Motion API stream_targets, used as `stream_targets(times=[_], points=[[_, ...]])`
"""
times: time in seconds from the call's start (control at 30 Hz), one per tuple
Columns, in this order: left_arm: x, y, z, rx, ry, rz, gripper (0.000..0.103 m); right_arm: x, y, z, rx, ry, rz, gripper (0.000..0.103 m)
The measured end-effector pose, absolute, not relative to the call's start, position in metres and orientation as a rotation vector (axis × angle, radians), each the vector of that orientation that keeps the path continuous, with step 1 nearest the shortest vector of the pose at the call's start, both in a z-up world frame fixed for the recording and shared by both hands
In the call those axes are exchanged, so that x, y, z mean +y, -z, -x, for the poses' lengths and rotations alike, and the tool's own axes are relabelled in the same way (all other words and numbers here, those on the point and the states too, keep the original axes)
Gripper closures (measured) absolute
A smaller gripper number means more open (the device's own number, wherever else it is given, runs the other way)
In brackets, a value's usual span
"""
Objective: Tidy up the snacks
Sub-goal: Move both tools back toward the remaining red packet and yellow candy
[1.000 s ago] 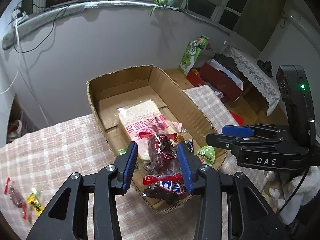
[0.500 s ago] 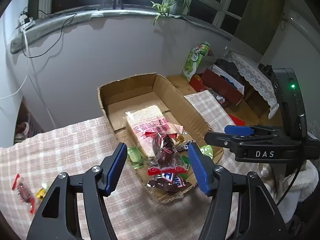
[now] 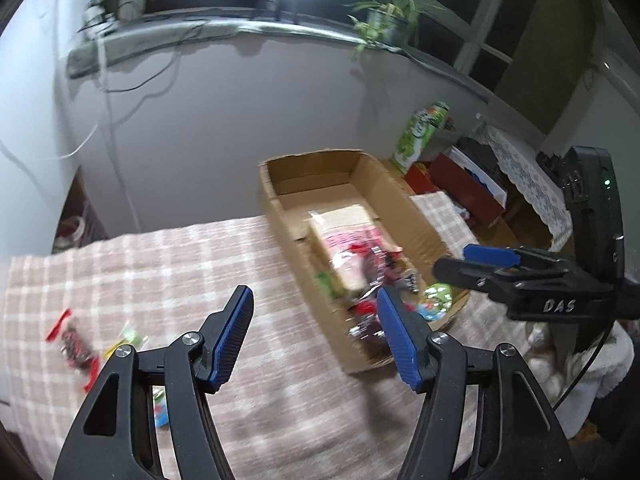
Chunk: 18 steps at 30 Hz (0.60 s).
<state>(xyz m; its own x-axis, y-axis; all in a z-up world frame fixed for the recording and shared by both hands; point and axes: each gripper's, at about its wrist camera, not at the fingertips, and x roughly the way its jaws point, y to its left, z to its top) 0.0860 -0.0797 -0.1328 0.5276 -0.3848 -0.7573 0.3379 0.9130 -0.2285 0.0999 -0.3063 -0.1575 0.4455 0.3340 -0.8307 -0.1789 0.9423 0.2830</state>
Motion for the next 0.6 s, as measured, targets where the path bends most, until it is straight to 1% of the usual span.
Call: stream_targets(times=[0.37, 0.6], points=[[0.009, 0.163, -0.057, 1.007, 0.232, 0.163, 0.039, -0.244, 0.153, -0.095, 1.065, -0.405, -0.034, 0.018], [0.061, 0.179, -0.038, 1.041, 0.113, 0.235, 0.039, -0.191, 0.166, -0.083, 1.101, -0.534, 0.024, 0.019]])
